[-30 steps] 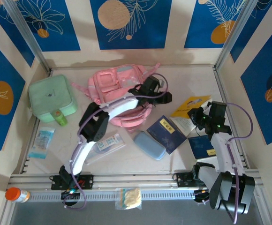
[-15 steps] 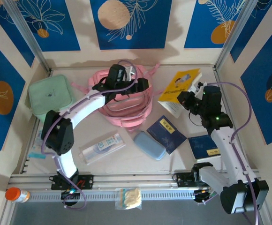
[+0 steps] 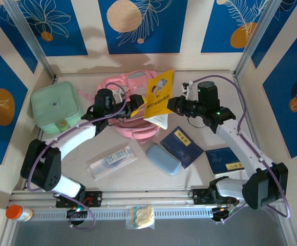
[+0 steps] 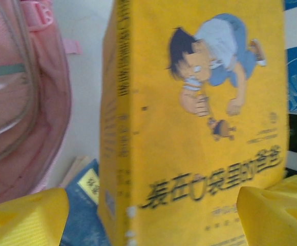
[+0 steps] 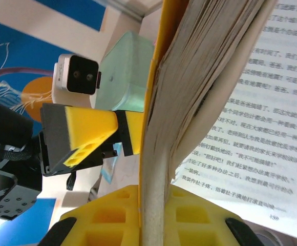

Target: Pack the student bag

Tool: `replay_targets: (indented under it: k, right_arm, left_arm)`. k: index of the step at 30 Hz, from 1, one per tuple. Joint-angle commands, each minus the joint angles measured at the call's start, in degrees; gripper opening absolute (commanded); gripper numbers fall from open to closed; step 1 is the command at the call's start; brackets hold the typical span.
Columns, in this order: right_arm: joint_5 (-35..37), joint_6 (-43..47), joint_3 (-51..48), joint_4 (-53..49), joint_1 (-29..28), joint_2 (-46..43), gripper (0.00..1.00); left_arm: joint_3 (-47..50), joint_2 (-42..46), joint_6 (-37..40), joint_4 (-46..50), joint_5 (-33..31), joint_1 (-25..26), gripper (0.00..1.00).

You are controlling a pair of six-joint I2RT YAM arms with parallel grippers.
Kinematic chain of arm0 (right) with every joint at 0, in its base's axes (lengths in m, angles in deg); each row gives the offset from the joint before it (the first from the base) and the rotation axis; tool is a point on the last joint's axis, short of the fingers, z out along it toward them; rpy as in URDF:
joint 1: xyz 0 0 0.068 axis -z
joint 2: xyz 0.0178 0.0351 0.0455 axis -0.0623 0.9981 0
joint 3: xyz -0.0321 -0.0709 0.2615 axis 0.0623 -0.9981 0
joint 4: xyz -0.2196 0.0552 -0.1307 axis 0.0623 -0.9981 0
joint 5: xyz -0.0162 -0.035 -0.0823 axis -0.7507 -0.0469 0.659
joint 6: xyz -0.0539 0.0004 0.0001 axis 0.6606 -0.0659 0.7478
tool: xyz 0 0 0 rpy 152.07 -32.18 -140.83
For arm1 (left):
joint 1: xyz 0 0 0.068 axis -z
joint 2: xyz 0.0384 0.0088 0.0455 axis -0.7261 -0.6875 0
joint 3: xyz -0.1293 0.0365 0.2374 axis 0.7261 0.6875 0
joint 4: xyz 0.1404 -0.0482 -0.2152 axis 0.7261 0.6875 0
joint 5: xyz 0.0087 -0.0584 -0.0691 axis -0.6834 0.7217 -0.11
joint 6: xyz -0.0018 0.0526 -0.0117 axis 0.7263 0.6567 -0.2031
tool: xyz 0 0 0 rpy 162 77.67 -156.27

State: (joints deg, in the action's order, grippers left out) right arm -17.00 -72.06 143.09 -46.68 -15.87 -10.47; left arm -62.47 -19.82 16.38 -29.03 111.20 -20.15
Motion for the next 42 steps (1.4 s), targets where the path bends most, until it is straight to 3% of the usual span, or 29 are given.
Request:
replay_targets:
  k: [1,10,14,19,24,28,30,37,42]
  right_arm:
    - [-6.76,1.25,3.14,8.4,-0.62,0.51,0.0]
    - [-10.85,-1.45,1.46,13.38,-1.35,1.79,0.0]
    - [-11.17,-2.07,-0.29,13.37,-0.96,3.51,0.0]
    - [-12.51,-2.2,-0.58,13.81,-0.8,5.02,0.0]
    - [-11.9,-0.13,0.49,10.54,-0.52,6.01,0.02]
    - [-10.14,1.2,0.62,6.86,-0.01,5.27,0.23]
    - [-9.41,1.17,-0.45,6.21,0.49,4.02,0.37]
    - [-6.76,0.28,-4.42,-1.55,3.22,-0.13,0.99]
    - [-13.68,-8.7,-8.78,7.84,4.96,-2.05,0.99]
  left_arm:
    - [3.64,3.12,-7.72,-9.45,-1.26,-0.15,0.85]
    - [3.79,3.28,-9.94,-13.03,-1.52,1.25,0.8]
    - [3.72,4.06,-10.88,-16.53,-1.43,1.54,0.65]
    - [3.15,3.65,-10.74,-16.16,-1.02,1.95,0.35]
    - [2.41,3.05,-11.13,-16.42,-1.04,2.41,0.19]
    - [1.59,2.82,-10.85,-16.18,-1.42,2.41,0.01]
    - [0.96,2.58,-11.18,-16.17,-1.43,2.37,0.0]
    - [-0.66,1.34,-15.65,-23.94,-1.3,2.72,0.0]
    - [-3.55,0.78,-15.31,-22.42,-0.74,4.69,0.0]
